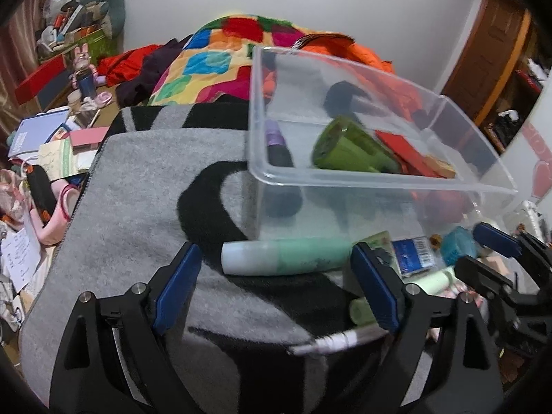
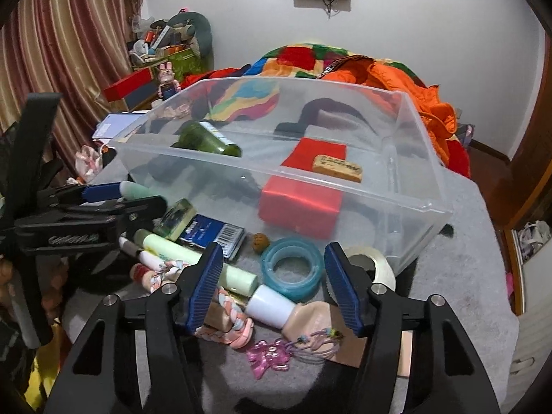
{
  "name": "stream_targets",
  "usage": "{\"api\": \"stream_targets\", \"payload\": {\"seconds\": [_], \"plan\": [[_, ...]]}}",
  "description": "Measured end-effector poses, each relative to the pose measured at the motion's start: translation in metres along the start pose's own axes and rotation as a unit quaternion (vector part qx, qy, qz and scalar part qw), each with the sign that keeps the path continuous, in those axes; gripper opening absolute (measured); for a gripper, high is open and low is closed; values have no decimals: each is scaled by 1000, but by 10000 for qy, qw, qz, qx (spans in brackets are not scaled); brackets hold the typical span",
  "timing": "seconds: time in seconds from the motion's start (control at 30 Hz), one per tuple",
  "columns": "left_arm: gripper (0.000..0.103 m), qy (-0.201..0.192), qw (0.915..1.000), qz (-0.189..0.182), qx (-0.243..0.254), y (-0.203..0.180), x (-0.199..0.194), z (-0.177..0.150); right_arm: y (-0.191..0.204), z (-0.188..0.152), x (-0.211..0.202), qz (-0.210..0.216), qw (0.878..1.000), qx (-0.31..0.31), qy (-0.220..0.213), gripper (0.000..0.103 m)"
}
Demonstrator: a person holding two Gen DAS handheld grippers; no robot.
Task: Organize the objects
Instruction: 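Reach left tool to mint-green tube while right tool approaches blue tape roll, then grasp mint-green tube with left tool while right tool grasps blue tape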
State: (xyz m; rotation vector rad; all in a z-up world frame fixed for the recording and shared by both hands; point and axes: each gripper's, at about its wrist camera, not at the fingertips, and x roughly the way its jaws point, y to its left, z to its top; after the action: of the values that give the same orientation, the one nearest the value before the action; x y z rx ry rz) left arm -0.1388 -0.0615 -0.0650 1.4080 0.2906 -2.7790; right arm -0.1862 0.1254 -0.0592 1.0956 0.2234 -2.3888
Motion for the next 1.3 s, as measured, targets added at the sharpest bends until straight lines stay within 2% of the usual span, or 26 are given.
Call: {"api": "stream_targets", "payload": {"seconds": [0.17,0.23,0.37,0.63,0.87,0.97,1.1,1.23,1.3], "plan": [[88,32,9989,338,315,-13,4,-4,1,0,5,-65,10000,-6,57,57],[86,-9,9991,319,295,-11,2,-5,0,0,5,-47,10000,42,75,57],[73,-136,9995,273,108,-3,-3,-7,3,3,9,-204,9996,-88,166,57],[73,-308,9994,102,90,1,-19,-19,-1,1,9,-234,9996,-10,167,55],[73,-456,9987,-231,31,-1,-40,-30,-2,-2,0,-162,9999,34,50,32],[73,-579,9979,-275,122,-6,-50,-31,-3,-3,-4,-51,10000,47,70,32],[73,-736,9962,-398,239,-15,-63,-31,-4,-1,-3,-315,9994,66,107,32],[73,-827,9950,-469,303,-22,-71,-29,-8,3,4,-164,9994,197,246,40],[73,-862,9946,-481,312,-24,-74,-27,-9,4,7,-123,9992,227,290,41]]}}
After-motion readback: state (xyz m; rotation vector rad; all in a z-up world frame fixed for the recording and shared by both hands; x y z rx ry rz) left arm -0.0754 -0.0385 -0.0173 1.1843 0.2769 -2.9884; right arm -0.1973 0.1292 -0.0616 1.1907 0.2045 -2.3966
